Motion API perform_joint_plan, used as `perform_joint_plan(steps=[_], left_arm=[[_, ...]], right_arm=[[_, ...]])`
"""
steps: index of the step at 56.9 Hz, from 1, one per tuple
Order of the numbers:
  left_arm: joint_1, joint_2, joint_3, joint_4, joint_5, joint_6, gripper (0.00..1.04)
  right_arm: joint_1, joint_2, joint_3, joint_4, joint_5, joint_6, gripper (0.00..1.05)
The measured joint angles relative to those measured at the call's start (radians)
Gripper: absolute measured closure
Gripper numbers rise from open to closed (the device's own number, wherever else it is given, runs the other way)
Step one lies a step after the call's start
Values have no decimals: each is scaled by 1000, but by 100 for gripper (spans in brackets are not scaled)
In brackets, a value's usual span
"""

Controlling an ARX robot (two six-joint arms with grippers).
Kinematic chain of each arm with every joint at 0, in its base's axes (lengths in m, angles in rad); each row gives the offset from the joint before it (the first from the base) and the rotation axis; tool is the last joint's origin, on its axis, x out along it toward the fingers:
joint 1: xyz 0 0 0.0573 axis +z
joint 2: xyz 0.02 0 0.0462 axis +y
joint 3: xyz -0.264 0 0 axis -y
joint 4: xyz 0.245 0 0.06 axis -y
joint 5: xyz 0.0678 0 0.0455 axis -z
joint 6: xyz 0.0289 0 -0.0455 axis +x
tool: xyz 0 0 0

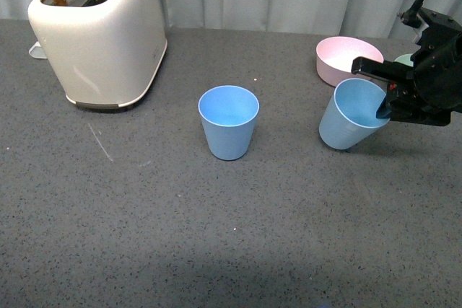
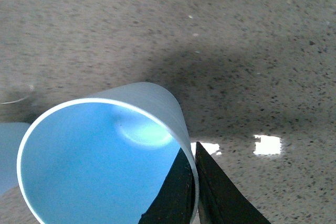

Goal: Stack blue cups with both arms

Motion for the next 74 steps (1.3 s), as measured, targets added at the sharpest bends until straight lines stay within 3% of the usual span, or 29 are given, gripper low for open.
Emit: perform_joint_plan(steps=[10,28,54,58,67,74], left_arm=[[0,0,0,0,0,0,7],[0,0,0,0,0,0,7],[0,0,0,0,0,0,7],[0,0,0,0,0,0,7],[0,0,0,0,0,0,7],[0,0,0,0,0,0,7]], right_arm=[[71,-103,56,-49,-90,13,104],[233,-112,137,-95,-90,27,104],[273,-54,166,-110,-66,53,104],[274,-53,166,-110,-65,54,95],[266,-58,160,-70,-58,69,59],[254,-80,147,-51,-33,69,38]])
